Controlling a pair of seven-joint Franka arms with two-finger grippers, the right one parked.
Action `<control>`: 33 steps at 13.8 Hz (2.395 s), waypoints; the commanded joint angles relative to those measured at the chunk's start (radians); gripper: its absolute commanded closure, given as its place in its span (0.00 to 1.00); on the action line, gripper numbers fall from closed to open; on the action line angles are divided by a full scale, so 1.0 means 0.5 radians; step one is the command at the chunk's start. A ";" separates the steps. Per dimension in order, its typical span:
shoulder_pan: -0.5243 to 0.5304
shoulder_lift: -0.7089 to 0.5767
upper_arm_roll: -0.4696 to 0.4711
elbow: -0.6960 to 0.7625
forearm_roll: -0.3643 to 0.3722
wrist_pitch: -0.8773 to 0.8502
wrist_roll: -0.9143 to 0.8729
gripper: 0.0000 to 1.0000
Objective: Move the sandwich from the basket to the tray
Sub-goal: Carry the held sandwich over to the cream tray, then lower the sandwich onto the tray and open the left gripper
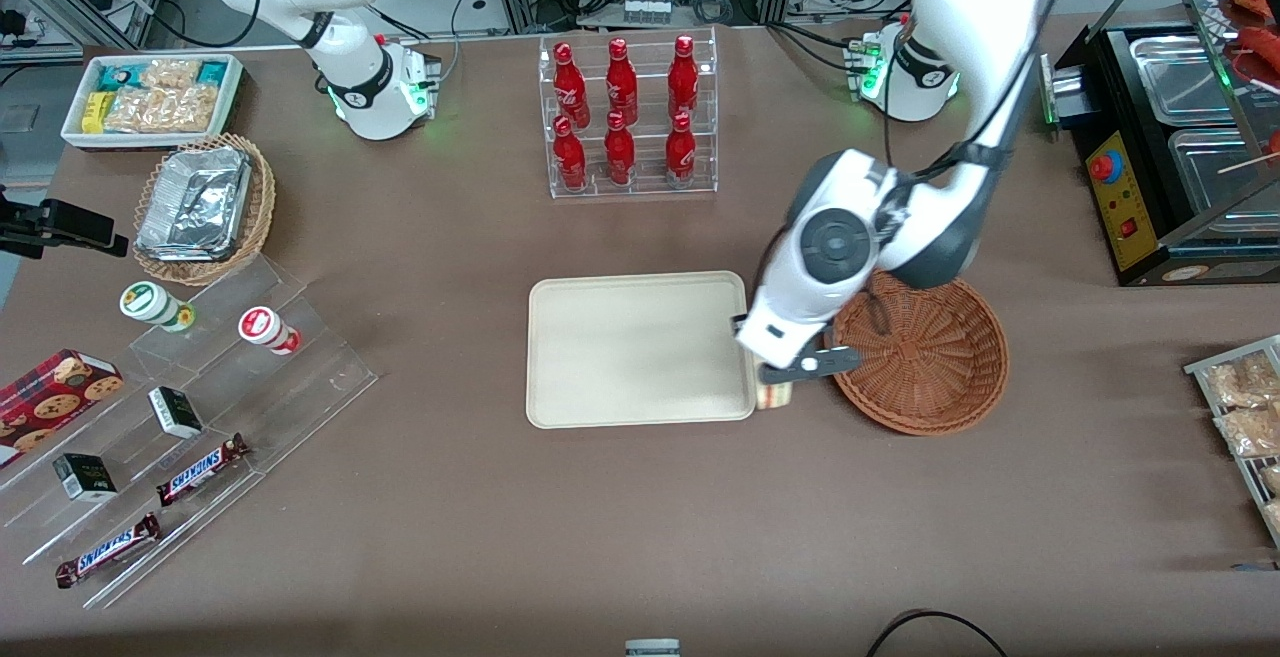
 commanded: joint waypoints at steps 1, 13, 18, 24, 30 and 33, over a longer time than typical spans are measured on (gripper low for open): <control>-0.185 0.263 0.029 0.300 0.006 0.025 -0.157 1.00; -0.468 0.582 0.026 0.564 -0.013 0.130 -0.546 1.00; -0.483 0.763 0.026 0.862 -0.013 -0.116 -0.633 1.00; -0.483 0.788 0.026 0.865 -0.001 -0.073 -0.651 0.01; -0.462 0.537 0.026 0.868 -0.016 -0.217 -0.654 0.00; -0.422 0.420 0.042 0.868 -0.013 -0.297 -0.623 0.00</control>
